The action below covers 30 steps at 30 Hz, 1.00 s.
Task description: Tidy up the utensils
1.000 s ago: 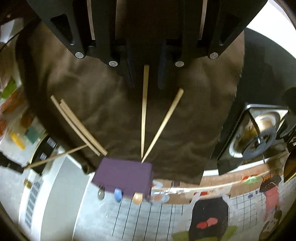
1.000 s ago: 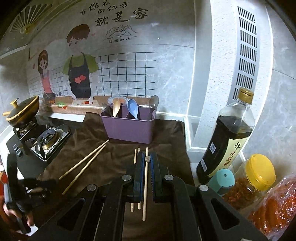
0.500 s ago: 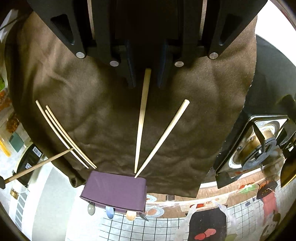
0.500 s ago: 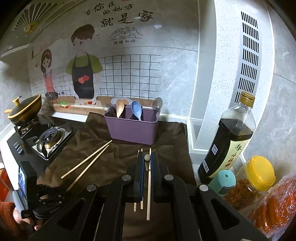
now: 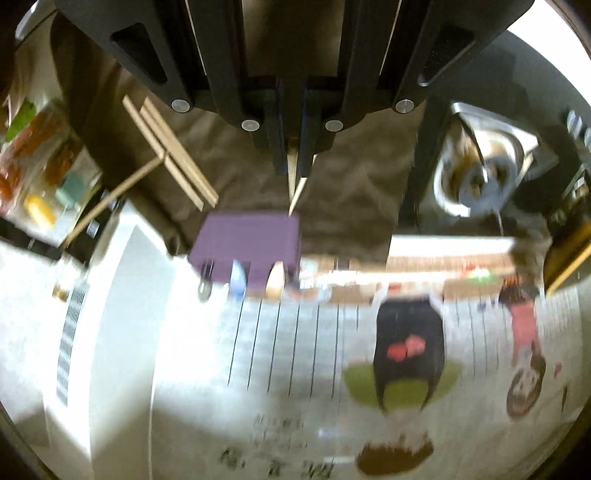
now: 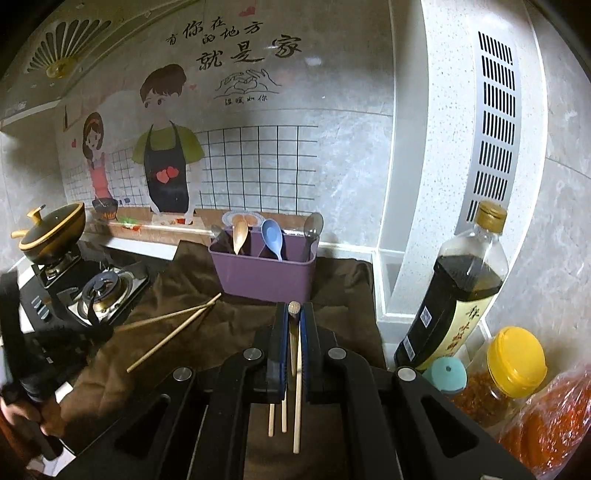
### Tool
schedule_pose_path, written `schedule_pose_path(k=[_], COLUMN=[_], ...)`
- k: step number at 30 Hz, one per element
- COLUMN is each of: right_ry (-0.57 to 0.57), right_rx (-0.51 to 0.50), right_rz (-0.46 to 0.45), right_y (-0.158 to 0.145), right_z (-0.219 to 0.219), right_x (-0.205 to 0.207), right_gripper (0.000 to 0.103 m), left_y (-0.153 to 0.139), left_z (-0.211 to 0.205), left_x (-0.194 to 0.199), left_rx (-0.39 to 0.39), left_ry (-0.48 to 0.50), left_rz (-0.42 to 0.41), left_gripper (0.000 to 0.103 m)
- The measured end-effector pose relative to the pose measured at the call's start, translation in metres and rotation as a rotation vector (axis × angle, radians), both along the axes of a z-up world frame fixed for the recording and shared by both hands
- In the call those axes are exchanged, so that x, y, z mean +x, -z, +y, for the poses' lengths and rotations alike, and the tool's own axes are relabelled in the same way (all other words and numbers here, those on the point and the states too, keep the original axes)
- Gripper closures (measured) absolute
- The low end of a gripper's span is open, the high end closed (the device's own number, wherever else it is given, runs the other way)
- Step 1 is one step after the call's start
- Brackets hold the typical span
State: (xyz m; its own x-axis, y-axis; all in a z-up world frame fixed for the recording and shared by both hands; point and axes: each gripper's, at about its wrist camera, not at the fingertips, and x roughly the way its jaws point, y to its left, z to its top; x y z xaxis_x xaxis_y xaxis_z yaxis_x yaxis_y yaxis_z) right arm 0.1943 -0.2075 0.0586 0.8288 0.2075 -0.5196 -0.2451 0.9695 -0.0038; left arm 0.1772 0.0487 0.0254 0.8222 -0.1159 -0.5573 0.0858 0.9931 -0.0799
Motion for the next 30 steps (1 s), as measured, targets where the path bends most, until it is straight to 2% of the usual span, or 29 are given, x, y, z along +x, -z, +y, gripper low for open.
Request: schedule_pose_path(k=[5, 12, 15, 19, 21, 25, 30], right_ry=[-0.003, -0.007, -0.029, -0.034, -0.034, -0.037, -0.021], right_rx=[0.031, 0.016, 0.064, 0.069, 0.057, 0.047, 0.020], right_rz=[0.018, 0.075, 0.058, -0.041, -0.083, -0.130, -0.152], right_y=[-0.006, -0.016, -0.040, -0.090, -0.119, -0.160, -0.179], right_z=[0.002, 0.017, 0.018, 0.024, 0.029, 0.035, 0.045], right_x=[0.013, 0.039, 0.046, 0.055, 0.065, 0.086, 0.119], right_gripper=[0.098, 0.098, 0.098, 0.098, 0.098, 0.098, 0.098], left_y=[-0.030, -0.060, -0.091, -0.145, -0.168, -0.213, -0.231], left_z=[-0.005, -0.015, -0.019, -0.020, -0.019, -0.022, -0.020], left_x=[0.017, 0.049, 0.062, 0.086, 0.097, 0.116, 0.146], left_rx=[0.008, -0.038, -0.057, -0.083, -0.090, -0.056, -0.106], left_ry=[0.039, 0.121, 0.160, 0.182, 0.181, 0.165, 0.177], left_rz=[-0.056, 0.002, -0.008, -0.036, -0.065, -0.209, -0.297], left_gripper=[0.097, 0.097, 0.097, 0.098, 0.098, 0.098, 0.098])
